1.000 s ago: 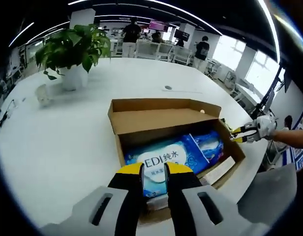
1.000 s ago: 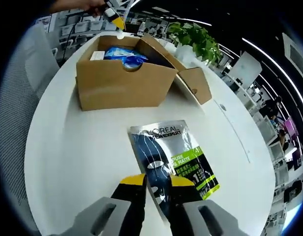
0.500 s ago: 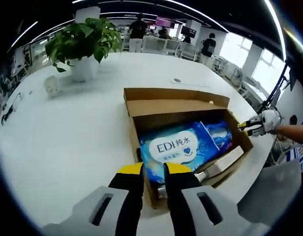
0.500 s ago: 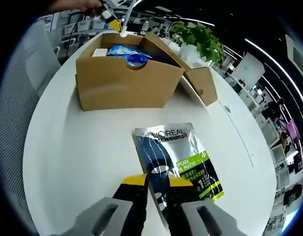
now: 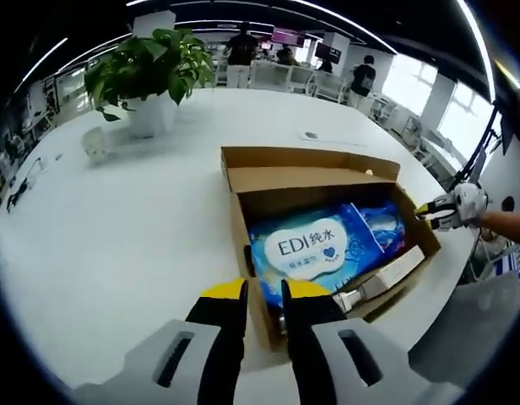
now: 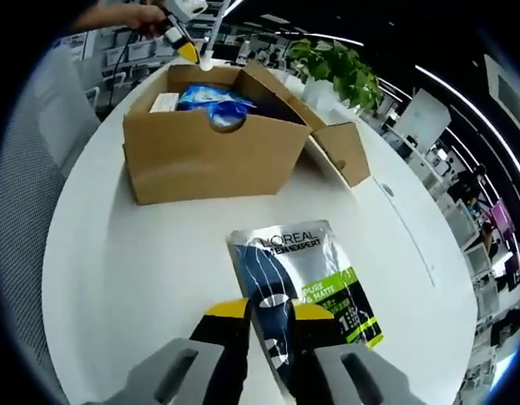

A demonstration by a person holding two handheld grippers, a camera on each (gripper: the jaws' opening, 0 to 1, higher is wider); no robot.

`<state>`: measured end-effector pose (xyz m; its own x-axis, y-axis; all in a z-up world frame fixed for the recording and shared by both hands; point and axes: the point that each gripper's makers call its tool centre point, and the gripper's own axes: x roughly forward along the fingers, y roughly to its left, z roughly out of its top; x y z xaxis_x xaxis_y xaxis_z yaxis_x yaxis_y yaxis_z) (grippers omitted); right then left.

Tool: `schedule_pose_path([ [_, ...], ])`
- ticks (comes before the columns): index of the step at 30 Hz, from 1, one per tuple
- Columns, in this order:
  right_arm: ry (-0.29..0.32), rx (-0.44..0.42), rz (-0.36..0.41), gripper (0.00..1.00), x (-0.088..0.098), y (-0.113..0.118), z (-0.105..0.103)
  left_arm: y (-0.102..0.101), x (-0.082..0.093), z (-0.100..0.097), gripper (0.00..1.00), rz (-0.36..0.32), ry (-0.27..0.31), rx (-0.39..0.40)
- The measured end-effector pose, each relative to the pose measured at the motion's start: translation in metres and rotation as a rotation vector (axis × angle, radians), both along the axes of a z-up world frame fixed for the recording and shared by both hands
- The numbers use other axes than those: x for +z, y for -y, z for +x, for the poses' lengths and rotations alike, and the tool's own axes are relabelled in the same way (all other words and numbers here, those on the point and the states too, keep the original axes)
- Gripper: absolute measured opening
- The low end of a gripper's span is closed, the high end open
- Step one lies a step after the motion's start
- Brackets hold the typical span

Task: Operate the shoe box by opening the lid, removing the specified soft item, and placing it in the target area until the item is outside and the box remains undamaged.

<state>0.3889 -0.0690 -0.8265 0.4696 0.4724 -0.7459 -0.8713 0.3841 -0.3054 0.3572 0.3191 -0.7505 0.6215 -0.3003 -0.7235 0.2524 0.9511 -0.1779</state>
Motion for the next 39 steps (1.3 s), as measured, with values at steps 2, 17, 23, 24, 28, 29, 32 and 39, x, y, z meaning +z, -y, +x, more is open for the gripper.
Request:
schedule_pose_path([
  [2, -0.002, -0.012, 0.021, 0.16, 0.008, -0.002, 0.002, 0.000, -0.002, -0.001, 0.15, -0.002, -0.007, 0.002],
  [17, -0.023, -0.149, 0.233, 0.20, 0.066, -0.036, 0.016, -0.003, -0.016, -0.009, 0.11, 0.011, -0.042, 0.007],
  [23, -0.038, -0.154, 0.297, 0.20, 0.082, -0.057, 0.016, -0.002, -0.018, -0.011, 0.11, 0.002, -0.048, 0.017],
  [24, -0.046, -0.154, 0.311, 0.21, 0.085, -0.062, 0.015, -0.002, -0.019, -0.011, 0.11, 0.000, -0.050, 0.018],
  [28, -0.070, -0.161, 0.349, 0.21, 0.090, -0.077, 0.013, 0.001, -0.021, -0.011, 0.09, -0.003, -0.054, 0.019],
  [29, -0.074, -0.162, 0.357, 0.21, 0.090, -0.080, 0.012, 0.001, -0.022, -0.011, 0.09, 0.003, -0.055, 0.020],
  [32, -0.099, -0.168, 0.385, 0.21, 0.091, -0.090, 0.010, 0.001, -0.023, -0.010, 0.09, 0.009, -0.054, 0.021],
  [39, -0.154, -0.184, 0.461, 0.21, 0.094, -0.118, 0.007, 0.000, -0.023, -0.010, 0.08, -0.001, -0.058, 0.047],
])
